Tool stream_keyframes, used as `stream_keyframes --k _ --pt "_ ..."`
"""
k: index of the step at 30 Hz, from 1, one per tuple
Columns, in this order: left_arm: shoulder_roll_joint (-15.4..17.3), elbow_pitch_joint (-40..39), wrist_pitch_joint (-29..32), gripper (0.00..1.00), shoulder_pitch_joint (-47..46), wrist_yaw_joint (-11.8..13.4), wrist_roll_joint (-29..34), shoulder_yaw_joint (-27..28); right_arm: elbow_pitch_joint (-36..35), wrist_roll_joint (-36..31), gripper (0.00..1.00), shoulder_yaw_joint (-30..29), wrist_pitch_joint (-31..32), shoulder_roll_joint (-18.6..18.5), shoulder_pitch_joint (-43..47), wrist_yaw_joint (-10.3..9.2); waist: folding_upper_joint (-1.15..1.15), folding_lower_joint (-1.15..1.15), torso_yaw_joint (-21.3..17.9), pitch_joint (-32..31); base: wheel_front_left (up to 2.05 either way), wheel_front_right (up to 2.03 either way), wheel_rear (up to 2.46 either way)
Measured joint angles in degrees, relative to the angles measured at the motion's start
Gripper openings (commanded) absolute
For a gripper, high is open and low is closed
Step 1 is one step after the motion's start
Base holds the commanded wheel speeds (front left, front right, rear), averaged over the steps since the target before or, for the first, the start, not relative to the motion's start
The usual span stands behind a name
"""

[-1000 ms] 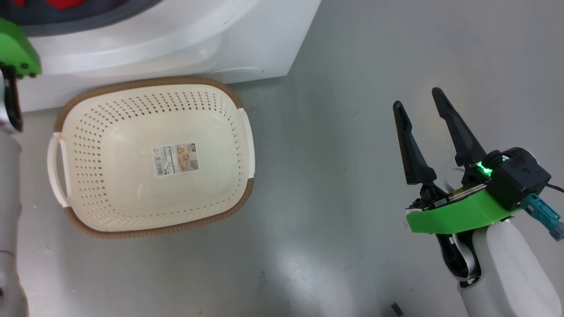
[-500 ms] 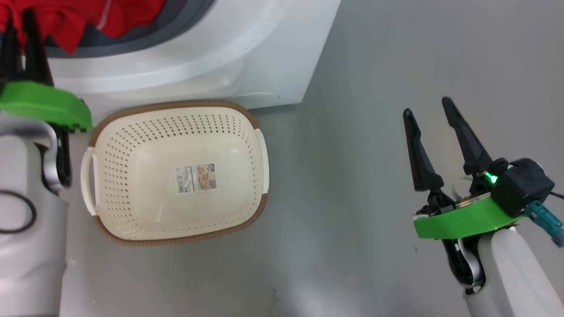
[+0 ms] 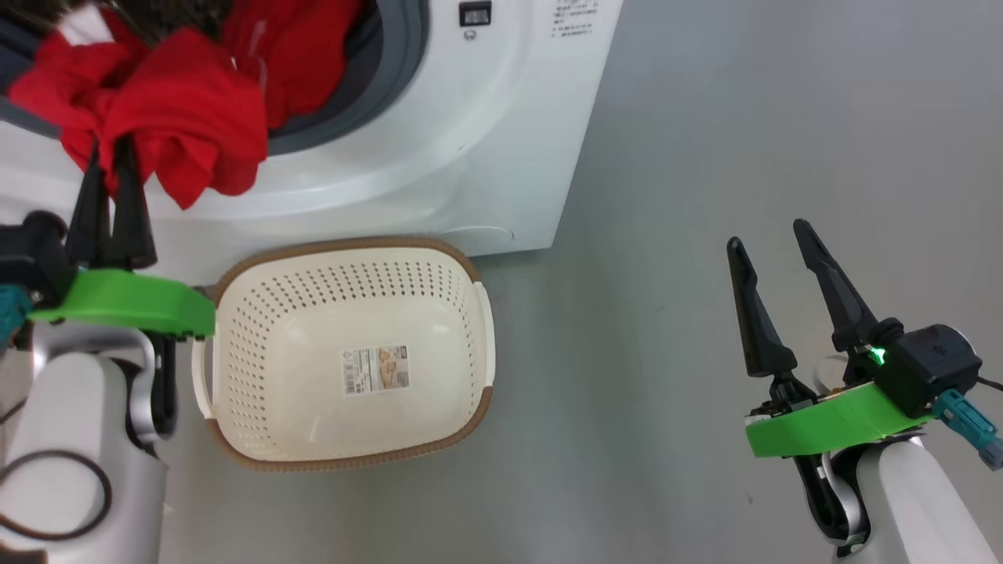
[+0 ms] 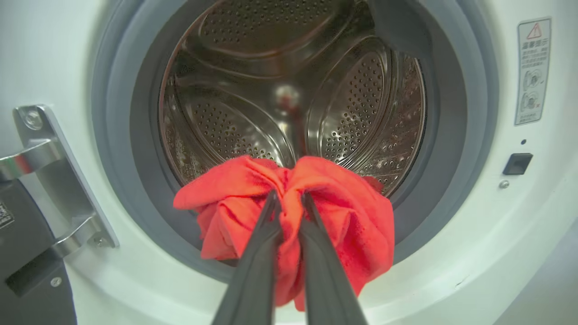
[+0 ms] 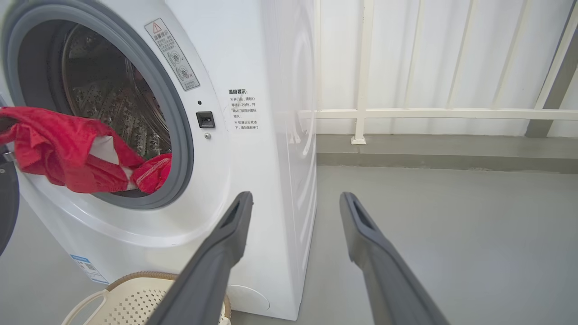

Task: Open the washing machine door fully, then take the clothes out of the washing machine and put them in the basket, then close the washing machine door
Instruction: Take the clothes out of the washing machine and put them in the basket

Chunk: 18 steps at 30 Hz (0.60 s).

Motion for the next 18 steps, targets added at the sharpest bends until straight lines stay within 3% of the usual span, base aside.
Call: stream_keyframes --k 18 --pt "-1.56 -16.02 5.67 0.0 12.1 1.38 -1.01 -2.58 0.34 0.13 1.0 -0.7 0.0 0.02 2.43 0.0 0.0 0.0 1.37 -4.78 0.0 0.0 0.0"
